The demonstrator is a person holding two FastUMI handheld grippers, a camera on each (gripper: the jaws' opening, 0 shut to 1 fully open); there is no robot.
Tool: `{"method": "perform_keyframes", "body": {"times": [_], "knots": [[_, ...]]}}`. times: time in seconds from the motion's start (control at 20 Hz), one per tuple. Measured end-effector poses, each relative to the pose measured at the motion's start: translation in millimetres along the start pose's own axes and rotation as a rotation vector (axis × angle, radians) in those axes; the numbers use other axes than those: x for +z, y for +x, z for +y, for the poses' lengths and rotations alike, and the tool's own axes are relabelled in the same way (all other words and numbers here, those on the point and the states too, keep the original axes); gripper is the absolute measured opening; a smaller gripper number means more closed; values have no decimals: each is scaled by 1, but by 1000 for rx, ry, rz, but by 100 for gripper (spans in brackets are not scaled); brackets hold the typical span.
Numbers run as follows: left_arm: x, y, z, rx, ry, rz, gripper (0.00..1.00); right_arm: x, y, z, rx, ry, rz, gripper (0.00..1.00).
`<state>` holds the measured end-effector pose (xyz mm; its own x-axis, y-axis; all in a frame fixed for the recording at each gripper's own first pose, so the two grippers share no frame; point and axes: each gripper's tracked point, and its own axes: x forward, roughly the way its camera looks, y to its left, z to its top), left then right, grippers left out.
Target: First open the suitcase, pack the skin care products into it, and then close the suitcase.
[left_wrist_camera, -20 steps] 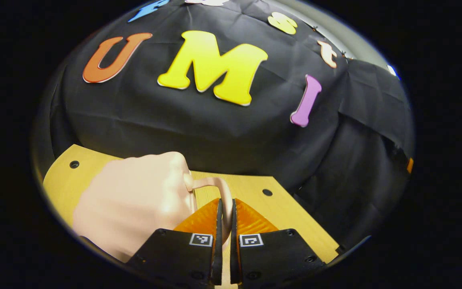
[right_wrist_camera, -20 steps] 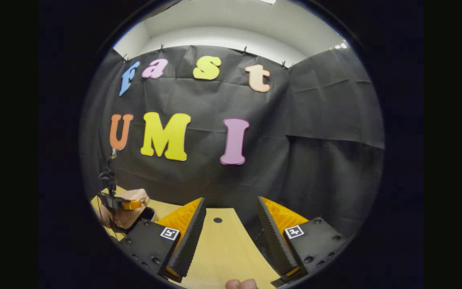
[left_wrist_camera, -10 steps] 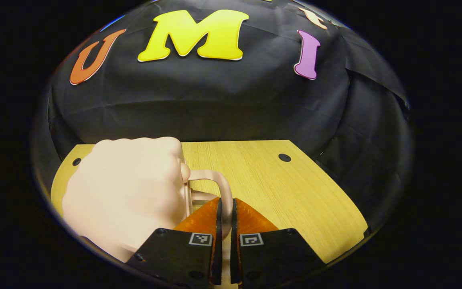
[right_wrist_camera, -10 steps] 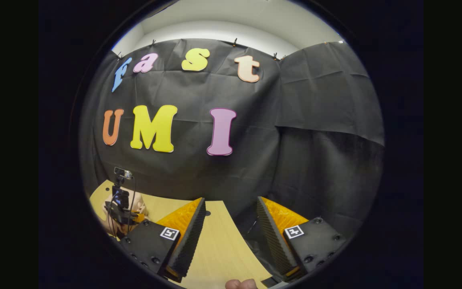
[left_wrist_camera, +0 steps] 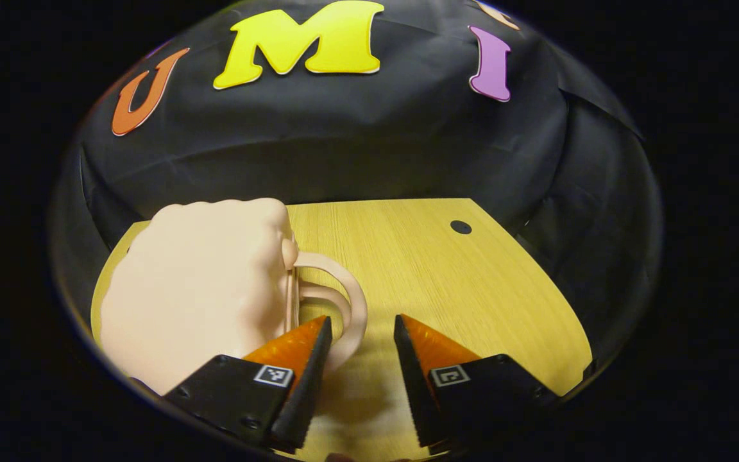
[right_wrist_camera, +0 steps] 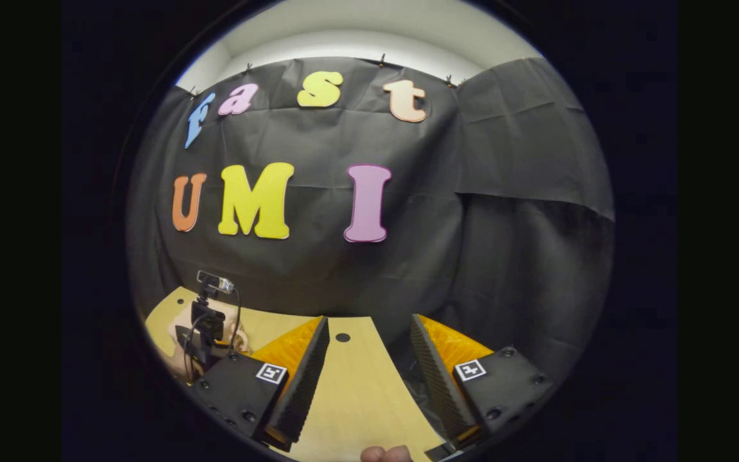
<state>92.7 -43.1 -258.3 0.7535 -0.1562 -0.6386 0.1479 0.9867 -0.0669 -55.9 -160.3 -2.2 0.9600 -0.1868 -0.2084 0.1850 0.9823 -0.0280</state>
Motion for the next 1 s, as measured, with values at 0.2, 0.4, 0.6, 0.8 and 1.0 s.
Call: {"method": "perform_keyframes", "body": {"times": [0.2, 0.4, 0.6, 0.8, 1.0], "knots": [[41, -50, 17, 40, 0, -130, 99, 21, 21, 44, 107, -3, -51, 77], [111, -116, 50, 109, 0, -327, 98, 47, 41, 96, 225, 10, -101, 77], [171, -181, 78, 166, -12, -508, 98, 84, 52, 141, 298, 23, -176, 76], [202, -231, 80, 162, -22, -640, 97, 97, 51, 172, 300, 45, -194, 77], [205, -249, 98, 206, -31, -669, 97, 92, 42, 187, 263, 61, -183, 77]]}}
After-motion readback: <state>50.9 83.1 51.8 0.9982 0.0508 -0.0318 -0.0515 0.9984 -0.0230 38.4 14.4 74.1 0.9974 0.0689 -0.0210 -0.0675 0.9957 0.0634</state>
